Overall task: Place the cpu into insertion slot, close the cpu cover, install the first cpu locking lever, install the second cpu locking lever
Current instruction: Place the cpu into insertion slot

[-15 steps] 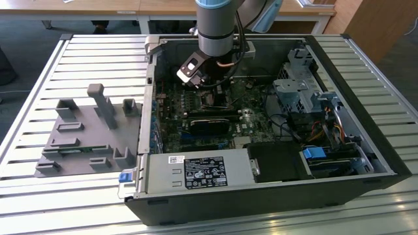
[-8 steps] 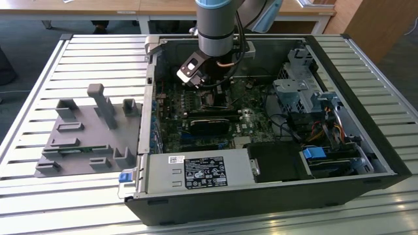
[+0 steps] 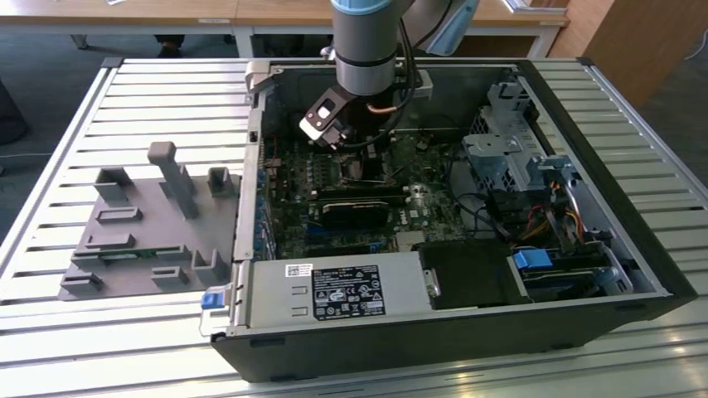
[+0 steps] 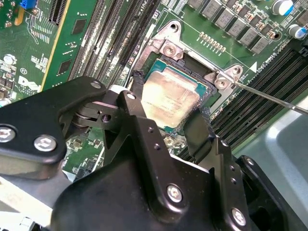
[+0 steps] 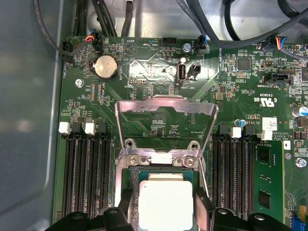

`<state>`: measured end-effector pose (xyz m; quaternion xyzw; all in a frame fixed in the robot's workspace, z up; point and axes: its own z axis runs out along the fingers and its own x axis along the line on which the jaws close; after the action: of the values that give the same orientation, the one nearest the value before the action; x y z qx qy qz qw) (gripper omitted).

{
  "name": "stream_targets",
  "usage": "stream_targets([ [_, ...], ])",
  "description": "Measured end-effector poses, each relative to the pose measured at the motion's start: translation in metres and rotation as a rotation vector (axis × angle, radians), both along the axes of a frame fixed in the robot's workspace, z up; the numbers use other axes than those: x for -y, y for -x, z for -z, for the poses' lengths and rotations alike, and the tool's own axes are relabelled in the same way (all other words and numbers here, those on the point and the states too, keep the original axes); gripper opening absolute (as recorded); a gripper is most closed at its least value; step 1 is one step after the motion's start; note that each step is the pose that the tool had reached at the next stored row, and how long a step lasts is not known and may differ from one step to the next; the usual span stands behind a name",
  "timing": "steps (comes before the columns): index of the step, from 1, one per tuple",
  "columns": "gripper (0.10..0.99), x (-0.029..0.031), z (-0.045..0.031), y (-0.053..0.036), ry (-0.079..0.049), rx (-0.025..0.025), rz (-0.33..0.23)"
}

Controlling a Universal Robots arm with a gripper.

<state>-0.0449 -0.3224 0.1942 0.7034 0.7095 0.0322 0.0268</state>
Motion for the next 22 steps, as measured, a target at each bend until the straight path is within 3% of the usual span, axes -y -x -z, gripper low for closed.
stream_targets([
  [17, 0.612, -0.0045, 0.0006, 0.0, -0.001, -0.0001, 0.0],
  [22, 0.612, -0.0045, -0.0025, 0.0, -0.001, -0.0001, 0.0],
])
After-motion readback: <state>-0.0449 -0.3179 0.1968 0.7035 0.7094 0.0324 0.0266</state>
